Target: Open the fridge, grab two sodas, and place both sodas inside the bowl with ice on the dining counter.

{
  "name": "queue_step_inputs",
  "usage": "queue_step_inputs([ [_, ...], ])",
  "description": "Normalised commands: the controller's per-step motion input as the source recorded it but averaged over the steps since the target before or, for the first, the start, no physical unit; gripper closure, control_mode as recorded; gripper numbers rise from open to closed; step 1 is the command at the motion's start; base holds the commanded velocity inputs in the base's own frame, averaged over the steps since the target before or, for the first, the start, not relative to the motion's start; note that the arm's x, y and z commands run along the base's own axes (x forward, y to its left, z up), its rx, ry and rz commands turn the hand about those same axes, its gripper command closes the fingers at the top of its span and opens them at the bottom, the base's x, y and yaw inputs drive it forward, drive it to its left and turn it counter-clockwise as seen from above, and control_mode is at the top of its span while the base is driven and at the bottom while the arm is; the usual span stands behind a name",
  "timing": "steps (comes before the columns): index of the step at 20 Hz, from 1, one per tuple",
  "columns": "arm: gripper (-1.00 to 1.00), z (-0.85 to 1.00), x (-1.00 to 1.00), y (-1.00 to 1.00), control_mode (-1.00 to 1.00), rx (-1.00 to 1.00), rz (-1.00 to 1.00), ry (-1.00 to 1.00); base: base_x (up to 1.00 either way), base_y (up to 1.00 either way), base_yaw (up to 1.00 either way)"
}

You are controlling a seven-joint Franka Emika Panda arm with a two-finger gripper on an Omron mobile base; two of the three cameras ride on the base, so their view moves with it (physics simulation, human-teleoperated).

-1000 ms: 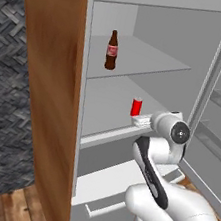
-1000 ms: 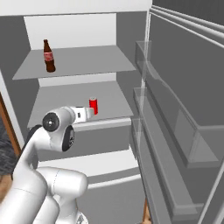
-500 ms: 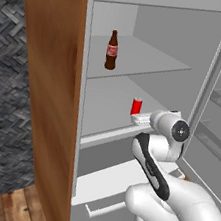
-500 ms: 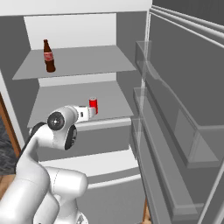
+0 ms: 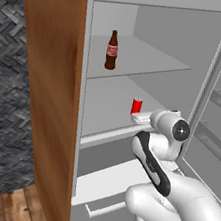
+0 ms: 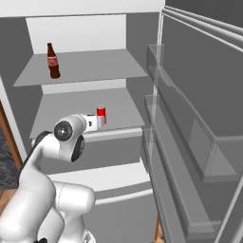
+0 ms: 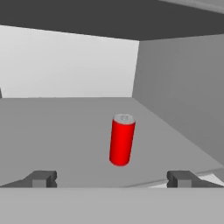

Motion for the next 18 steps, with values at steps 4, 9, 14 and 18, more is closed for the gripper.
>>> queue_step_inputs([
  [4, -1.00, 0.00, 0.31, 0.00, -1.00, 0.03, 0.00, 0.00, 0.00, 0.00, 0.00],
  [9, -1.00, 0.00, 0.31, -0.04, -1.00, 0.05, 0.00, 0.00, 0.00, 0.00, 0.00],
  [14, -1.00, 0.00, 0.19, -0.13, -1.00, 0.05, 0.00, 0.00, 0.00, 0.00, 0.00],
  [18, -1.00, 0.00, 0.06, -0.18, -1.00, 0.04, 0.00, -0.01, 0.00, 0.00, 0.00],
])
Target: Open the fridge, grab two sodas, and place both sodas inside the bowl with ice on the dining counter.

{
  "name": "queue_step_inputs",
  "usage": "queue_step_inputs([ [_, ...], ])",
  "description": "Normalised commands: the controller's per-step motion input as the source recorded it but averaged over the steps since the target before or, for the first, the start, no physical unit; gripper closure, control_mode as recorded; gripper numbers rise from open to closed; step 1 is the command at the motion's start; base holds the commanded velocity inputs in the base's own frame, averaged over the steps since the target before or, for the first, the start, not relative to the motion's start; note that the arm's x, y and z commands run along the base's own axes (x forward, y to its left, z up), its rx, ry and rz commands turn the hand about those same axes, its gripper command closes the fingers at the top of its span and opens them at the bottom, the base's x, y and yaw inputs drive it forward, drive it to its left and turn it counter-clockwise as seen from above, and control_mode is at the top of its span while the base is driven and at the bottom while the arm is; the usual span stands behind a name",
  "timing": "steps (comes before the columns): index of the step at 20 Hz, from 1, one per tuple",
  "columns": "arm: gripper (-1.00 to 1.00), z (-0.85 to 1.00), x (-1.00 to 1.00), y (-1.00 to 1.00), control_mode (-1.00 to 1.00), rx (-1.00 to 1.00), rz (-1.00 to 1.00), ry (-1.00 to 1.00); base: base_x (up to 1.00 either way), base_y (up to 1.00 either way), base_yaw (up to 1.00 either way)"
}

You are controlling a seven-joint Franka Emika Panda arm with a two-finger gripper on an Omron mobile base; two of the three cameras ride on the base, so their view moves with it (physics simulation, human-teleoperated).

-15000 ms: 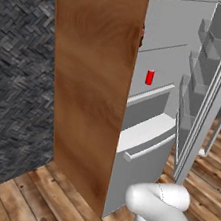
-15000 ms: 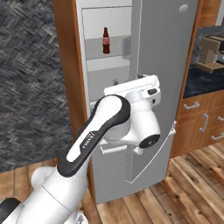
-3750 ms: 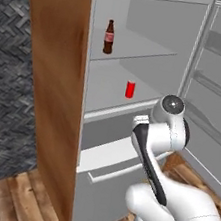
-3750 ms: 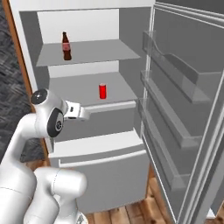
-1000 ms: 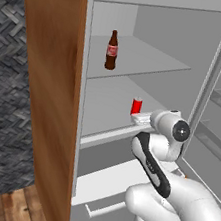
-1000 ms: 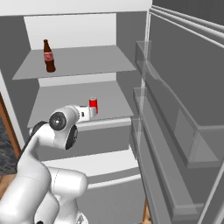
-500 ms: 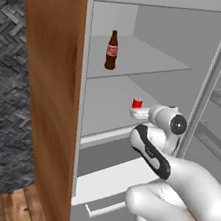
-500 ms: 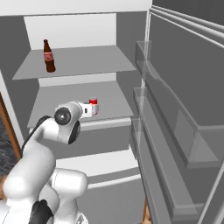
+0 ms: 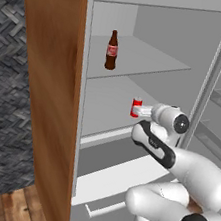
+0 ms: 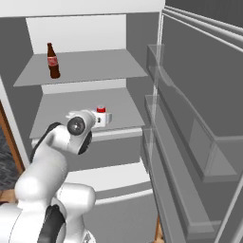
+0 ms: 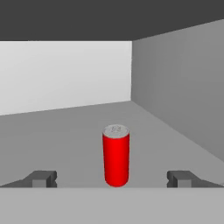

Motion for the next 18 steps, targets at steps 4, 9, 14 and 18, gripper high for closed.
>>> queue_step_inputs([
  [4, -1.00, 0.00, 0.13, -0.11, -1.00, 0.02, 0.01, 0.00, 0.00, 0.00, 0.00],
  [9, -1.00, -0.03, 0.19, -0.06, -1.00, 0.00, 0.04, 0.00, 0.00, 0.00, 0.00],
  [14, -1.00, -0.08, 0.22, 0.00, -1.00, 0.00, 0.04, 0.00, 0.00, 0.00, 0.00],
  [18, -1.00, -0.14, 0.23, 0.00, -1.00, 0.00, 0.04, 0.00, 0.00, 0.00, 0.00],
])
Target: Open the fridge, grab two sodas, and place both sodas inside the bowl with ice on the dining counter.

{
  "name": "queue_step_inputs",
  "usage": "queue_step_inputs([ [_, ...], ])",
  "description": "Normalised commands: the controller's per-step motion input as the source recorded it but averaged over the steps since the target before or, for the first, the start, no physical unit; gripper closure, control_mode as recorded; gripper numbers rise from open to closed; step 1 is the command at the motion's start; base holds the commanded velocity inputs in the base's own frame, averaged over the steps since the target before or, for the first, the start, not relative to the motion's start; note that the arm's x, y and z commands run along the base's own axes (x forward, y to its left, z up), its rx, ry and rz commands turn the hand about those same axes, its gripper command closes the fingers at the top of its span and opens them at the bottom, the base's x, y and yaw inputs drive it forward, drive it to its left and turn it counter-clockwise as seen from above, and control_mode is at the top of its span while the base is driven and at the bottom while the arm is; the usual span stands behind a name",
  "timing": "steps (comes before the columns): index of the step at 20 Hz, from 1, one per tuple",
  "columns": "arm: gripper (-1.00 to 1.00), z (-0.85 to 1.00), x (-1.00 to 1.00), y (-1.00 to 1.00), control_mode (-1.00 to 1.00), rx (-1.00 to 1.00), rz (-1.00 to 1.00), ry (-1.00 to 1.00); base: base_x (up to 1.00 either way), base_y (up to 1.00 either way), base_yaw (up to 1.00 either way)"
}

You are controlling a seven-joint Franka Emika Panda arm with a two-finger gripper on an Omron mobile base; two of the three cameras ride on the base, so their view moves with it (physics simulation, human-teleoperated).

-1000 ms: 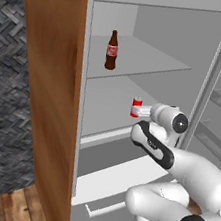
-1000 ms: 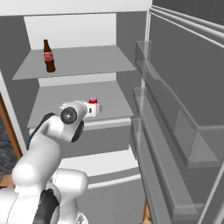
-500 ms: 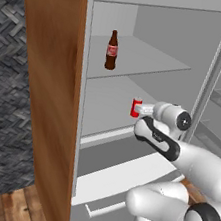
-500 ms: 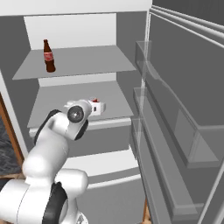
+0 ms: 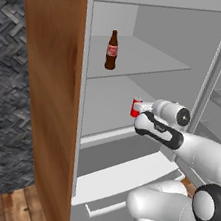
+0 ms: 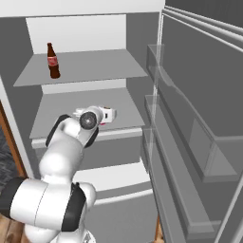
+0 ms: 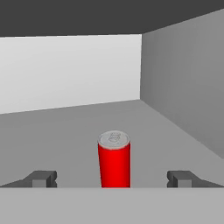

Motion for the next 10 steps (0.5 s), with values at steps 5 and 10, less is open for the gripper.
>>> queue_step_inputs([
  [5, -1.00, -0.14, 0.19, 0.00, -1.00, 0.00, 0.05, 0.00, 0.00, 0.00, 0.00],
  [10, -1.00, -0.17, 0.18, 0.00, -1.00, 0.00, 0.05, 0.00, 0.00, 0.00, 0.00],
])
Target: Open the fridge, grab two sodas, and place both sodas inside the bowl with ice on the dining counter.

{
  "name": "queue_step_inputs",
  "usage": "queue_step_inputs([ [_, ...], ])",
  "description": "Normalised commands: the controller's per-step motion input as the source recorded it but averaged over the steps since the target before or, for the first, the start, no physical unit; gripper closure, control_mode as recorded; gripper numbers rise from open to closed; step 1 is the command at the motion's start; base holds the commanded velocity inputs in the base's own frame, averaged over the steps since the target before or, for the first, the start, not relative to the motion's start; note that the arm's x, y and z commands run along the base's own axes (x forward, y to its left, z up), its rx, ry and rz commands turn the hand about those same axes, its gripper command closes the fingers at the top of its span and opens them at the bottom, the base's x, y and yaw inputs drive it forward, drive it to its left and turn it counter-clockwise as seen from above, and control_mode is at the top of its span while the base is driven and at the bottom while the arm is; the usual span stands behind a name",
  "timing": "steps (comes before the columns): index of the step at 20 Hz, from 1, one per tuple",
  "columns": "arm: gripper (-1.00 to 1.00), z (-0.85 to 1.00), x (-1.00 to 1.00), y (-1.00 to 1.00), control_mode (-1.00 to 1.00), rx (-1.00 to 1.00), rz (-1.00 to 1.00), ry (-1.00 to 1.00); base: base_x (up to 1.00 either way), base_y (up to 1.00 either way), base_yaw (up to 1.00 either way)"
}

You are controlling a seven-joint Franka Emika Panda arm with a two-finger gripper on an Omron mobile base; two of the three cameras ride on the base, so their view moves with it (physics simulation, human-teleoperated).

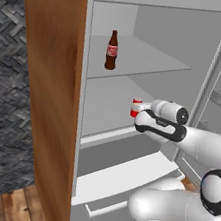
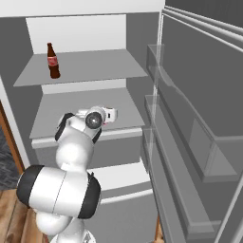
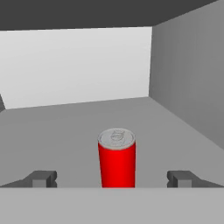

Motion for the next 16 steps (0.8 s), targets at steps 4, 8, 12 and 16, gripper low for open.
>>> queue_step_inputs([
  [4, -1.00, -0.12, 0.17, 0.00, -1.00, 0.00, 0.05, 0.00, 0.00, 0.00, 0.00],
  [8, -1.00, -0.06, 0.14, -0.02, -1.00, 0.00, 0.05, 0.00, 0.00, 0.00, 0.00],
  [12, -1.00, -0.06, 0.16, -0.01, -1.00, 0.00, 0.05, 0.00, 0.00, 0.00, 0.00],
  [16, -1.00, -0.06, 0.17, 0.00, -1.00, 0.00, 0.05, 0.00, 0.00, 0.00, 0.00],
])
